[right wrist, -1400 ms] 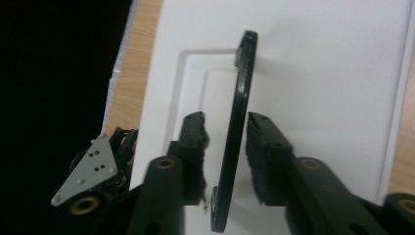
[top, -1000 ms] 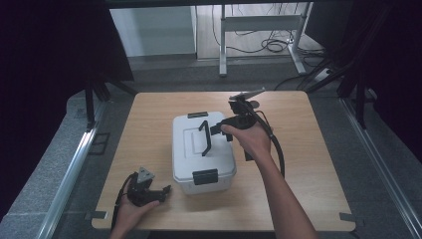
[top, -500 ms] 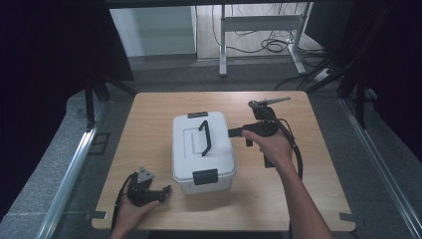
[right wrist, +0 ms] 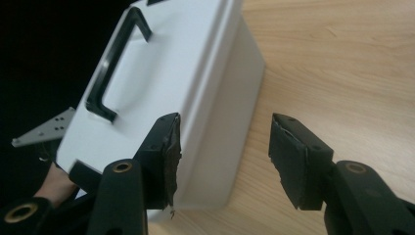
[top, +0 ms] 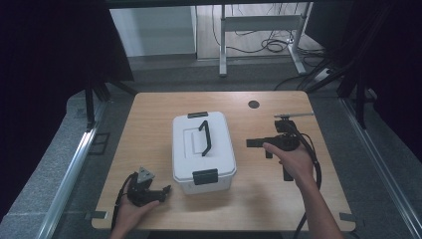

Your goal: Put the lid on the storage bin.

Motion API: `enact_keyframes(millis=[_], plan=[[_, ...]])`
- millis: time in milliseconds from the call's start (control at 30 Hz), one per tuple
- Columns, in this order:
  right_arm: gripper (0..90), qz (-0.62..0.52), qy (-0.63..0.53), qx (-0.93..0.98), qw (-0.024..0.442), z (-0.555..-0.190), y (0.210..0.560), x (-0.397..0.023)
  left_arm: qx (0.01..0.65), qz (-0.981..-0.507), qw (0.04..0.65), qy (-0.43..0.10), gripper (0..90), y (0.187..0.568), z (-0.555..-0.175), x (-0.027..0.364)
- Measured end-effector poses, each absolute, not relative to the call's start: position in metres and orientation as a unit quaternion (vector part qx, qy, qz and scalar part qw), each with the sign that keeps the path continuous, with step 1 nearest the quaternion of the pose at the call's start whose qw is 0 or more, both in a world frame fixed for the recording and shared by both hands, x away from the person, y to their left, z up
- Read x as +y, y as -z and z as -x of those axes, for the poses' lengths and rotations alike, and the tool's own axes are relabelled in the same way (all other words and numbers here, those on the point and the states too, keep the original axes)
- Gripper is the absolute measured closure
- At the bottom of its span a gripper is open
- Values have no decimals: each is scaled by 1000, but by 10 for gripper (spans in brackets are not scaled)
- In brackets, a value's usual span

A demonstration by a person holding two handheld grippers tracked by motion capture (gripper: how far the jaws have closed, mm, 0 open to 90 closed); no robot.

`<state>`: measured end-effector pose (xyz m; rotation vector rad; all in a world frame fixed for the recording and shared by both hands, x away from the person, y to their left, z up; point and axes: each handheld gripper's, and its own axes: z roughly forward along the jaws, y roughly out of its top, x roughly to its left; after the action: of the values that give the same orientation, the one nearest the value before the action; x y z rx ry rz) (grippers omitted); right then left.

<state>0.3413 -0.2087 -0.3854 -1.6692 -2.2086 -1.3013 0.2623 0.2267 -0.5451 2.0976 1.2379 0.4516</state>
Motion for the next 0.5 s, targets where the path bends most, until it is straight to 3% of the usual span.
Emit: enact_keyframes(millis=[500], plan=[[457, 576, 416, -703, 40, -319, 441, -255, 474, -799, 328, -172, 124, 545, -262, 226]])
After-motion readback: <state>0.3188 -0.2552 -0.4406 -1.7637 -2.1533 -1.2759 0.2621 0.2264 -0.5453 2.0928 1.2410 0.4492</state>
